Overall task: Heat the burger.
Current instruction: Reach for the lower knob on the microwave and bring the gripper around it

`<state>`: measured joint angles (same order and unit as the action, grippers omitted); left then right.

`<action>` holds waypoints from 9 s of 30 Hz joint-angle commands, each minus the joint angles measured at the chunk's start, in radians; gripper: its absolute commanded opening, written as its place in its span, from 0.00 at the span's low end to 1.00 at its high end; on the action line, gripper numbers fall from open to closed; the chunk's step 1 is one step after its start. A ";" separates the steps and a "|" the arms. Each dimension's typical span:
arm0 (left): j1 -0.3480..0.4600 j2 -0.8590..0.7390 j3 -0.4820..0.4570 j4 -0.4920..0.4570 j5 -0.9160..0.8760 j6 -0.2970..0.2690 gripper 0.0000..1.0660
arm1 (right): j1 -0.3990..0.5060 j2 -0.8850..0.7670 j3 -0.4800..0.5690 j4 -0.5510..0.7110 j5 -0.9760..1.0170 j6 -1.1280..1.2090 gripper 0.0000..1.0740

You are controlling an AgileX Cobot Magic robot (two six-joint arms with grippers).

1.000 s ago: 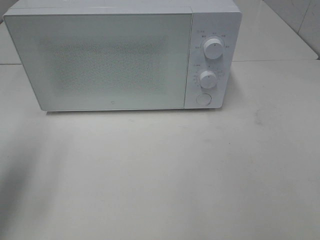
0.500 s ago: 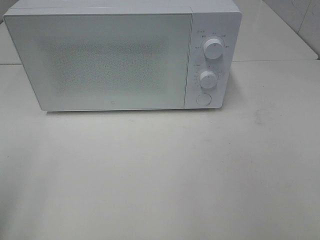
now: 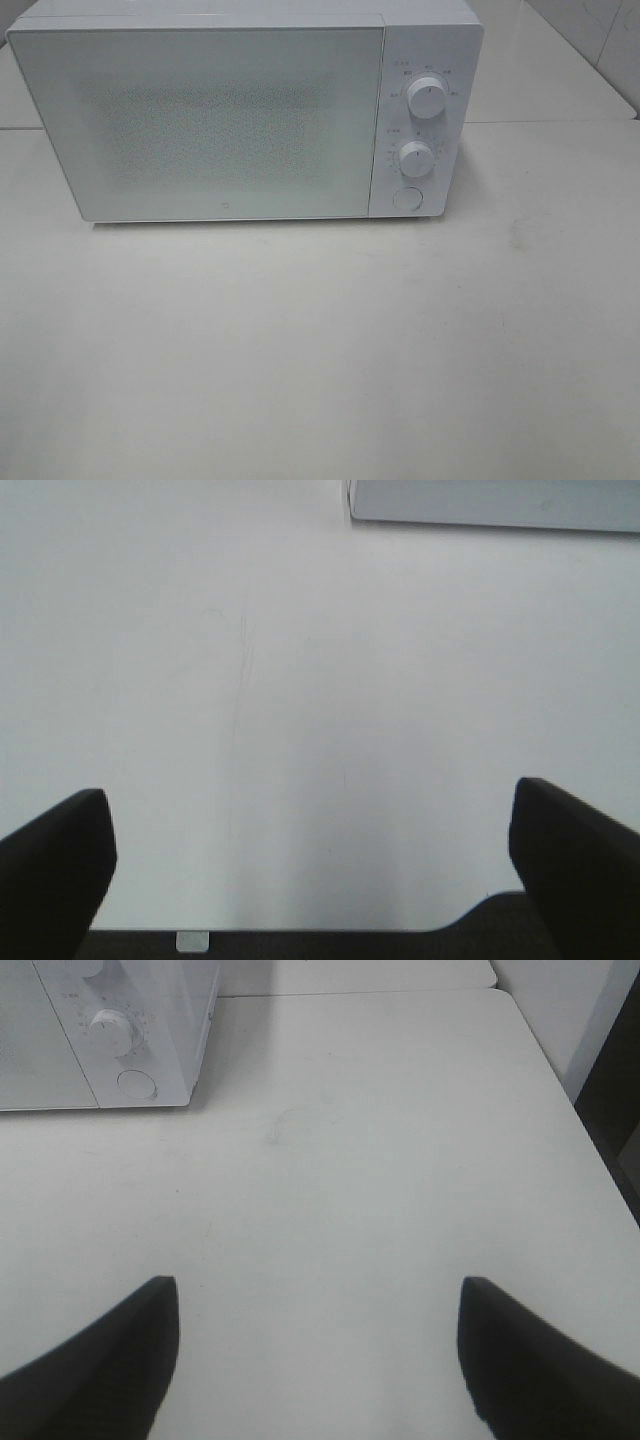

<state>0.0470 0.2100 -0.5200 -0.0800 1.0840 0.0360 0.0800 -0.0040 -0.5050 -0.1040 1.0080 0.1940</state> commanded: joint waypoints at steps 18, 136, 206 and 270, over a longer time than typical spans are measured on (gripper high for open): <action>0.003 -0.238 0.003 0.001 -0.012 -0.008 0.94 | -0.004 -0.023 0.005 -0.003 -0.010 0.001 0.70; 0.003 -0.237 0.003 0.002 -0.012 -0.008 0.94 | -0.002 1.026 -0.034 0.006 -1.041 0.010 0.70; 0.003 -0.237 0.003 0.003 -0.012 -0.008 0.94 | 0.736 1.576 0.144 1.013 -2.147 -0.627 0.70; 0.003 -0.236 0.003 0.003 -0.012 -0.007 0.94 | 0.589 2.079 -0.328 0.937 -2.177 -0.466 0.70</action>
<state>0.0470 -0.0050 -0.5200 -0.0770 1.0830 0.0350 0.6790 2.0680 -0.8150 0.8470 -1.1770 -0.2780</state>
